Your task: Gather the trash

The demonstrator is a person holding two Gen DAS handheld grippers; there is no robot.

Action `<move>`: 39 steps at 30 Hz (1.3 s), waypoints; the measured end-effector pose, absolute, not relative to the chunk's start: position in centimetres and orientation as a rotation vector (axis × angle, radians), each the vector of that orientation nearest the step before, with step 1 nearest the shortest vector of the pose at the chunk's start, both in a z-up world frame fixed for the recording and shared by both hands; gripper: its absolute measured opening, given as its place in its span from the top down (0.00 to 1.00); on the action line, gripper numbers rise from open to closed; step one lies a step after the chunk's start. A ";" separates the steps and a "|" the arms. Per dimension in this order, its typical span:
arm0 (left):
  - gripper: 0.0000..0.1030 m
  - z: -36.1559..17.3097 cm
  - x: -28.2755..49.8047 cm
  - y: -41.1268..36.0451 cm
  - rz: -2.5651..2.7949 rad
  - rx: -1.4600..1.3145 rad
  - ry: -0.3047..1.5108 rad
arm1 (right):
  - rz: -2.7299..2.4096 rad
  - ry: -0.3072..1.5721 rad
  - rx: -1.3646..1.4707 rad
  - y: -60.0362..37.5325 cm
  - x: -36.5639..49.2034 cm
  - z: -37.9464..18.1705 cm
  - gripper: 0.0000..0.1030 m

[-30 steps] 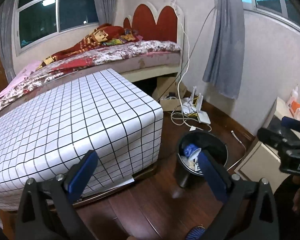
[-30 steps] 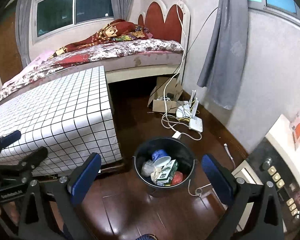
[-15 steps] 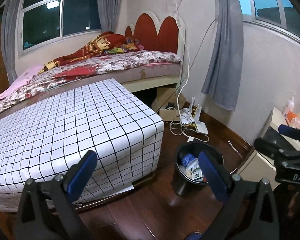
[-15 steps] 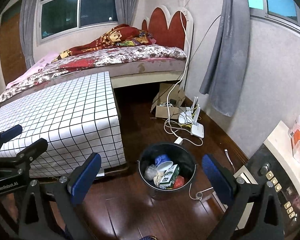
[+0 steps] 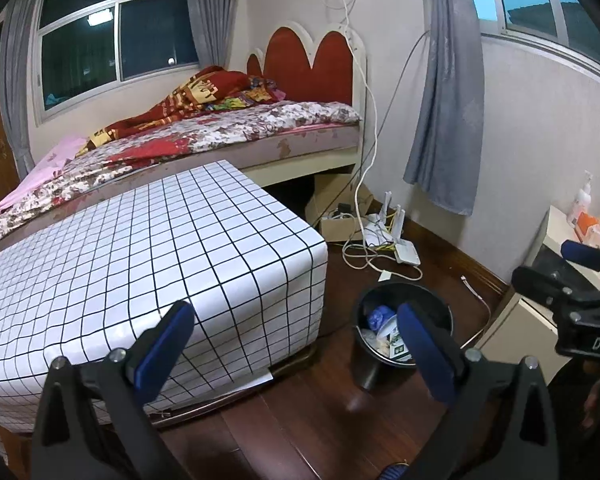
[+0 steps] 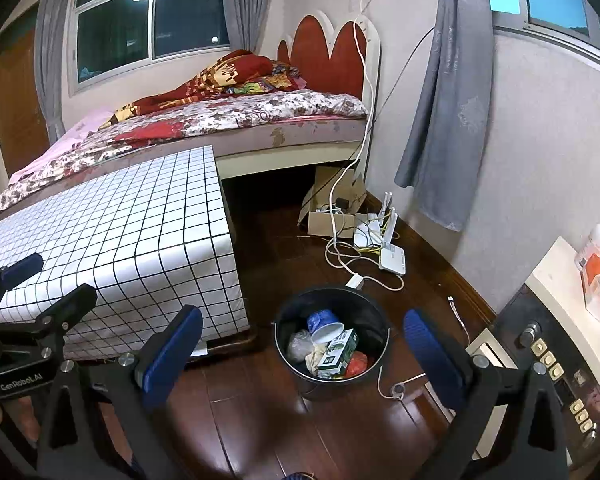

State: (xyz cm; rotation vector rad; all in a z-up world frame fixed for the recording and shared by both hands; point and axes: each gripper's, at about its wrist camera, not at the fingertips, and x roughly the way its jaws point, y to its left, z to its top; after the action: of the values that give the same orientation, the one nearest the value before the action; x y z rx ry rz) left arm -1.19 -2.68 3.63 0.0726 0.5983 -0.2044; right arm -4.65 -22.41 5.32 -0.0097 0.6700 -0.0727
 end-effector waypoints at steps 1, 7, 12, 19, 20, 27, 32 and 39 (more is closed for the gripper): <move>0.01 3.6 -1.2 -2.7 -0.205 0.074 0.600 | -0.073 0.670 -0.009 -22.4 -4.7 5.3 0.01; 0.01 3.5 -1.3 -2.6 -0.209 0.079 0.605 | -0.072 0.674 -0.009 -22.4 -4.8 5.2 0.01; 0.01 3.6 -1.4 -2.7 -0.210 0.085 0.602 | -0.077 0.667 -0.008 -22.5 -4.9 5.3 0.01; 0.01 3.5 -1.7 -3.0 -0.217 0.089 0.604 | -0.084 0.666 -0.007 -22.6 -5.1 5.6 0.01; 0.01 3.5 -1.7 -3.1 -0.220 0.092 0.605 | -0.082 0.663 -0.005 -22.6 -5.2 5.7 0.01; 0.01 3.6 -1.9 -3.3 -0.225 0.091 0.600 | -0.081 0.656 -0.005 -22.6 -5.5 6.0 0.01; 0.01 3.5 -1.9 -3.4 -0.225 0.091 0.600 | -0.089 0.656 0.000 -22.7 -5.5 6.1 0.01; 0.01 3.6 -1.9 -3.3 -0.228 0.090 0.600 | -0.088 0.660 0.000 -22.5 -5.6 6.0 0.01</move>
State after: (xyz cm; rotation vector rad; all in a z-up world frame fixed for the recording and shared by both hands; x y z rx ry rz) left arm -1.86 -3.29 3.56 0.0901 0.6000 -0.2281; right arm -5.58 -22.54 6.01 -0.0004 0.6602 -0.0876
